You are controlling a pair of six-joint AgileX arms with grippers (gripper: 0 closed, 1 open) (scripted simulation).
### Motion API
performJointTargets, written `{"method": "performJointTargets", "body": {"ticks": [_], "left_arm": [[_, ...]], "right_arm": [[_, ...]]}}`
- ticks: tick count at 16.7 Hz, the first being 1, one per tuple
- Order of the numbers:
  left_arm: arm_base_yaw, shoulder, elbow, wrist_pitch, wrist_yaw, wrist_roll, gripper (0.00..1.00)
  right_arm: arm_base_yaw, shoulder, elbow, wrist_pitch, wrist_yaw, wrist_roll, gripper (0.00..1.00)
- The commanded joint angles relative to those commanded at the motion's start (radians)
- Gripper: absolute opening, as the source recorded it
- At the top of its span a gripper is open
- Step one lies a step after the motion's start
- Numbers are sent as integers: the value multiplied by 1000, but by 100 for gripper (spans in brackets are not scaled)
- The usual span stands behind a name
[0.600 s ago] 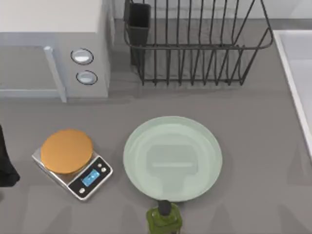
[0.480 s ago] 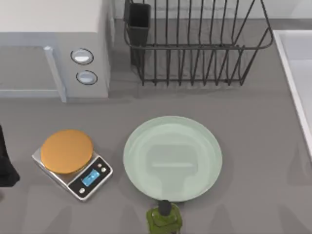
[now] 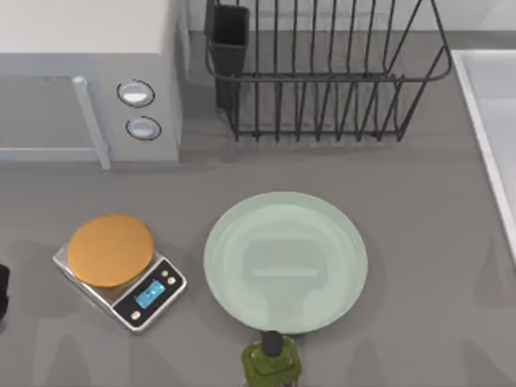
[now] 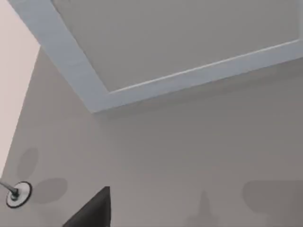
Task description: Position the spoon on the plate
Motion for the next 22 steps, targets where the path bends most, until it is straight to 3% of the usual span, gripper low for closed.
{"method": "performJointTargets", "body": {"ticks": [7,12,15,22], "left_arm": [[161,635,352,-454,0,558,100],[246,925,548,-677,1,833,100],[269,1002,605,-734,3,909,100],[267,1013,596,-721,3,912,100]], "right_arm": [[0,0,0,0,0,0,100],[0,0,0,0,0,0,100],[0,0,0,0,0,0,100],[0,0,0,0,0,0,100]]}}
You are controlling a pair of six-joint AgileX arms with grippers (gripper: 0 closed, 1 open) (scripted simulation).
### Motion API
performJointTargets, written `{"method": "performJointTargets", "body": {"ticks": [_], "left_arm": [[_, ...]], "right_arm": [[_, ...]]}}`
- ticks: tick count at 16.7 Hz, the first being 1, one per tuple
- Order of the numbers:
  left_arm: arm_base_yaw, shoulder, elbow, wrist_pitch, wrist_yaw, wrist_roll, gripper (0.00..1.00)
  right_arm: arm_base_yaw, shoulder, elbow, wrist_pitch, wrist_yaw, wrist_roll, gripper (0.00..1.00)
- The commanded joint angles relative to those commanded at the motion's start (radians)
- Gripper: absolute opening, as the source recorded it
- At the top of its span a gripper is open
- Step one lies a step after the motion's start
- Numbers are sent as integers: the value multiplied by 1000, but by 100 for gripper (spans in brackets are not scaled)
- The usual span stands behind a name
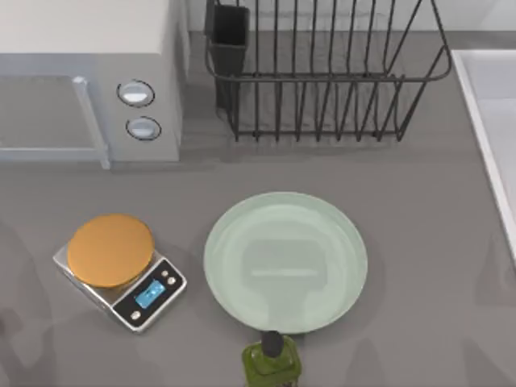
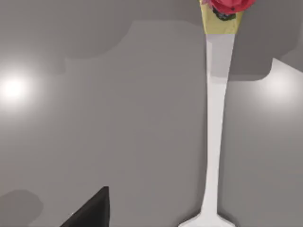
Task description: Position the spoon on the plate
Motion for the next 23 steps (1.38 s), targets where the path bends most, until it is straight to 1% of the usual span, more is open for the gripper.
{"method": "performJointTargets", "body": {"ticks": [3,7,9,11,15,23], "left_arm": [[2,48,-55,100,0,0,100],[3,151,-166,330,0,4,100],[4,193,-211,413,0,5,100],[5,216,-236,454,0,7,100],[5,219,-239,458,0,7,100],[5,219,-239,458,0,7,40]], "right_arm": [[0,0,0,0,0,0,100],[0,0,0,0,0,0,100],[0,0,0,0,0,0,100],[0,0,0,0,0,0,100],[0,0,0,0,0,0,100],[0,0,0,0,0,0,100]]}}
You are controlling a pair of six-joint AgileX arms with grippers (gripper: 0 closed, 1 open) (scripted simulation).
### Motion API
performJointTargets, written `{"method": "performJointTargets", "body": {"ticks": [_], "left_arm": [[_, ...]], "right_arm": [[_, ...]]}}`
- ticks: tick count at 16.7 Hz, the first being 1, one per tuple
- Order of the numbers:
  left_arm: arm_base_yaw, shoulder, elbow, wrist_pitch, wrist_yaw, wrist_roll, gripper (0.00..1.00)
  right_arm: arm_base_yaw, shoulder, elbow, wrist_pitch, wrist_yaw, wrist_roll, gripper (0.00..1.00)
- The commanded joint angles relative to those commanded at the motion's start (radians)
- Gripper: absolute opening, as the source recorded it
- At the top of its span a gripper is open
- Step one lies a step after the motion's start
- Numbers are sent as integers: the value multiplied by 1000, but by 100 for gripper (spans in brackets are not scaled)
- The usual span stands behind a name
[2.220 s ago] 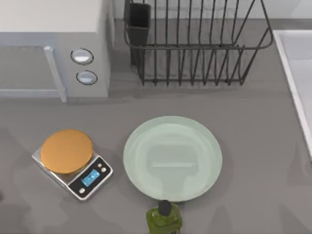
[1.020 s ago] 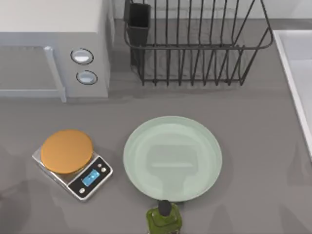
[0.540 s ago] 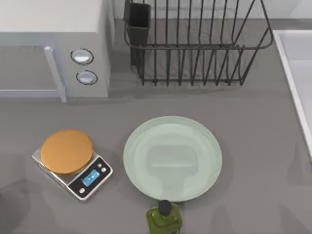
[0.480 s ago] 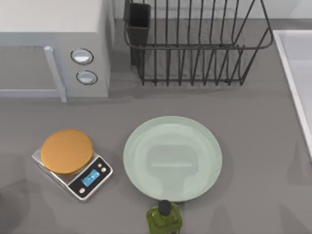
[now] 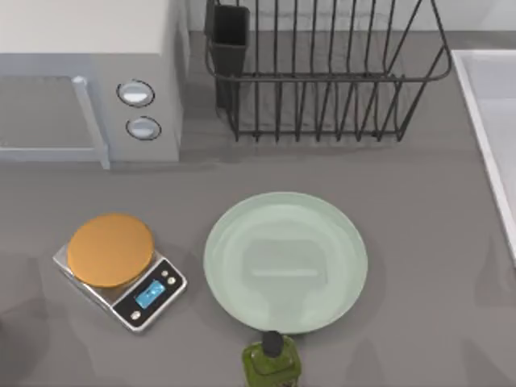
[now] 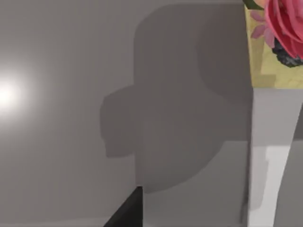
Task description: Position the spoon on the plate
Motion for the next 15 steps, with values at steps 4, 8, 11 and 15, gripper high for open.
{"method": "performJointTargets", "body": {"ticks": [4,8,11,15], "left_arm": [[0,0,0,0,0,0,10],[0,0,0,0,0,0,0],[0,0,0,0,0,0,0],[-2,-69,44,-110,8,-27,0]], "right_arm": [[0,0,0,0,0,0,100],[0,0,0,0,0,0,100],[0,0,0,0,0,0,100],[0,0,0,0,0,0,100]]}}
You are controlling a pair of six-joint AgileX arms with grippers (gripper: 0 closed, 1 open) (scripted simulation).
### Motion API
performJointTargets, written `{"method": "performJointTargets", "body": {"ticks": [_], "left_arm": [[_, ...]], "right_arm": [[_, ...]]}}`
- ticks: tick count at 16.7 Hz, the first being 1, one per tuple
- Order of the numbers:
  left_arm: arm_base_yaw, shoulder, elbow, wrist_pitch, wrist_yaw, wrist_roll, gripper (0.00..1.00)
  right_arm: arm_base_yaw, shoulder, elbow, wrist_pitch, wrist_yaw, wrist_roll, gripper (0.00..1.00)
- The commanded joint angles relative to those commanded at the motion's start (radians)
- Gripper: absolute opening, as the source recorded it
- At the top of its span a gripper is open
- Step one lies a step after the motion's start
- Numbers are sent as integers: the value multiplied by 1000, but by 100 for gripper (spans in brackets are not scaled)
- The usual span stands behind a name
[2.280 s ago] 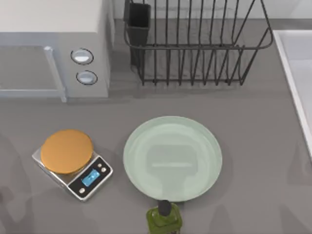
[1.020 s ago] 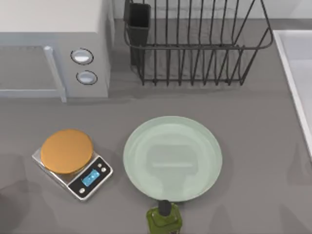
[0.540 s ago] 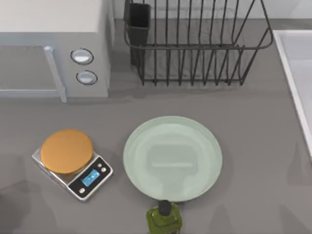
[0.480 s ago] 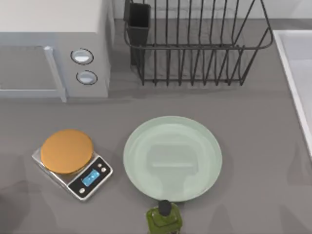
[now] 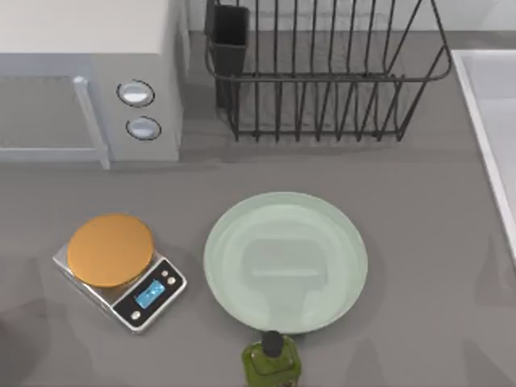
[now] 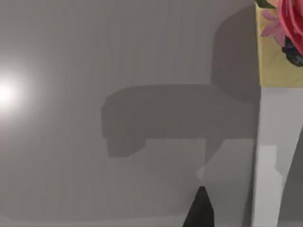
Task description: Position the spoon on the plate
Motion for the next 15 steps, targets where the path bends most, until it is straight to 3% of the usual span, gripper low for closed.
{"method": "performJointTargets", "body": {"ticks": [3,10,15], "left_arm": [[-2,-24,53,-72,0,8,0],[-4,-153,255,-423,0,-2,0],[-5,-175,279,-454,0,-8,0]], "right_arm": [[0,0,0,0,0,0,100],[0,0,0,0,0,0,100],[0,0,0,0,0,0,100]]}}
